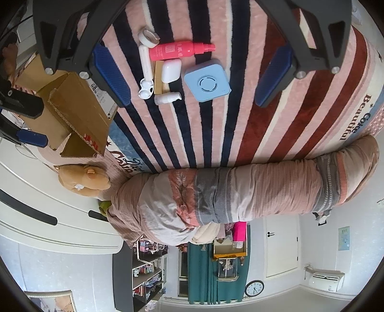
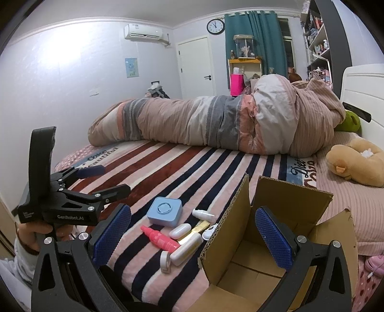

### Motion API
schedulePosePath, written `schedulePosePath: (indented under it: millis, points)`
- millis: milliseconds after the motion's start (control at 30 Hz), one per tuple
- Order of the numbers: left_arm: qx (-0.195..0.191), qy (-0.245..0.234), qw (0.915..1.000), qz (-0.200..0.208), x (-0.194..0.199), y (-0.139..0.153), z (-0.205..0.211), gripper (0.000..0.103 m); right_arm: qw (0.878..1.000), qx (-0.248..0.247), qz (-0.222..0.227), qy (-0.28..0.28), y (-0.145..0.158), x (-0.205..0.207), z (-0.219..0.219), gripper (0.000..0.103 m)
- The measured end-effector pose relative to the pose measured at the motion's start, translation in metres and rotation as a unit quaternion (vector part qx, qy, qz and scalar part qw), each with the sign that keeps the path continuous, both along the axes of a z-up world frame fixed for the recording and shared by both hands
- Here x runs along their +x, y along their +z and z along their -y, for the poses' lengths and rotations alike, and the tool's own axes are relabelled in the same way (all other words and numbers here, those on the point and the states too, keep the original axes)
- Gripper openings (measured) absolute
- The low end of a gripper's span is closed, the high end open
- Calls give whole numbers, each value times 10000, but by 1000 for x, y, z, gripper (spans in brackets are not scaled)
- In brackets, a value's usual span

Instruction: Organize rigid objects

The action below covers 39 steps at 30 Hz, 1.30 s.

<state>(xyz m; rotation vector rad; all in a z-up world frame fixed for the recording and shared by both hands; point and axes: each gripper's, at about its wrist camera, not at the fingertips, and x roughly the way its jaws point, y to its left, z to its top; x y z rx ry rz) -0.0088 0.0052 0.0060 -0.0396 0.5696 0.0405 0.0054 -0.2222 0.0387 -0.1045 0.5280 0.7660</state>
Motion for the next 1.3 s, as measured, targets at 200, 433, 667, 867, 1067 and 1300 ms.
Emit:
schedulePosePath:
  millis: [200, 433, 667, 867, 1067, 1300]
  points:
    - [-5, 20, 10000, 7, -1, -2, -1, 103, 10000, 29, -26, -18, -1, 0, 0, 103]
    - [-12, 14, 10000, 7, -1, -1, -2, 103, 10000, 42, -52, -21, -2, 1, 0, 103]
    - [-22, 12, 10000, 14, -1, -1, -2, 103, 10000, 46, -58, -21, -3, 1, 1, 103]
    - [-28, 13, 10000, 15, -1, -2, -2, 103, 10000, 48, -66, -23, -3, 1, 1, 103]
    - [-23, 16, 10000, 20, -1, -2, -2, 103, 10000, 54, -77, -19, -4, 1, 0, 103]
    - [-24, 15, 10000, 16, -1, -2, -3, 103, 10000, 48, -67, -23, -3, 1, 0, 103]
